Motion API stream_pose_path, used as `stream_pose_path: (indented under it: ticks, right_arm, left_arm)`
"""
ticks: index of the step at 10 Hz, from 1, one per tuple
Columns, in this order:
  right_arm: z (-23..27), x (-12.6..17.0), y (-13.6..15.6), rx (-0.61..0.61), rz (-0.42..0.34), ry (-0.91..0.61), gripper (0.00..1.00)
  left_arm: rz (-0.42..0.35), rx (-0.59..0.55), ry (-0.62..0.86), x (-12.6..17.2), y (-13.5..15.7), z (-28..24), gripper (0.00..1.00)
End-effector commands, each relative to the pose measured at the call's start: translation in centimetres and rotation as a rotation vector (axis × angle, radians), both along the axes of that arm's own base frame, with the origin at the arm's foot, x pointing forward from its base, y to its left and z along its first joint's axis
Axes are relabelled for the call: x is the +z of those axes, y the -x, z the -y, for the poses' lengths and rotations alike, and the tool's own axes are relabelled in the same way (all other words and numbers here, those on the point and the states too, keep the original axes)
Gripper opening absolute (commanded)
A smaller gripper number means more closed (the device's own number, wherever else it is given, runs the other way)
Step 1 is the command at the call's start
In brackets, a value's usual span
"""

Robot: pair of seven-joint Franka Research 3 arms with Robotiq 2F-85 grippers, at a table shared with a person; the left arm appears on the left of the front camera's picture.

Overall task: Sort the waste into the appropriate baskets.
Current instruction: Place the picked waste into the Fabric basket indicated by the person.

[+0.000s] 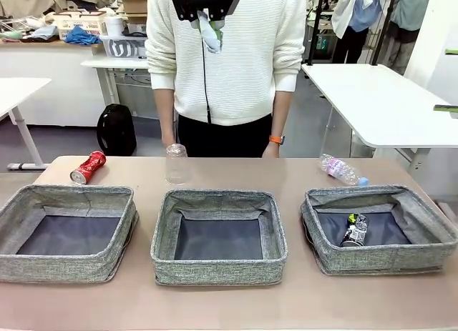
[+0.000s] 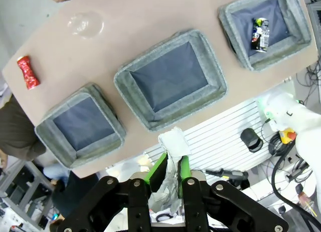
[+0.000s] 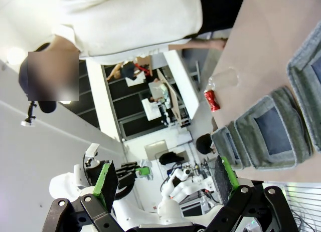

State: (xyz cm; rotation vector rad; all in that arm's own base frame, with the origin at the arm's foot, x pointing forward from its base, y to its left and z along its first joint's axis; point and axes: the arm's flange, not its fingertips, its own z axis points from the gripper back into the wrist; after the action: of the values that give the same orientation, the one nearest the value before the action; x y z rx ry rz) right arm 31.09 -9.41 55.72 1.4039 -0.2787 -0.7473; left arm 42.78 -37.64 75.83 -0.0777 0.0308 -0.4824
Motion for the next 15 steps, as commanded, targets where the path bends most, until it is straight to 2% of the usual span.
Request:
stream_pose_path:
  ticks: [1,15]
  right_arm:
    - [-0.11,0.05,-0.33,0.004,0.032,-0.006,1.0]
    - [-0.11,0.05,-0.33,0.004,0.032,-0.006,1.0]
  left_arm:
    - [-0.005,0.0,0.007,0.1,0.15,-0.07,0.11]
    - [0.0,0.0,0.0,0.0,0.0,0.0,0.11]
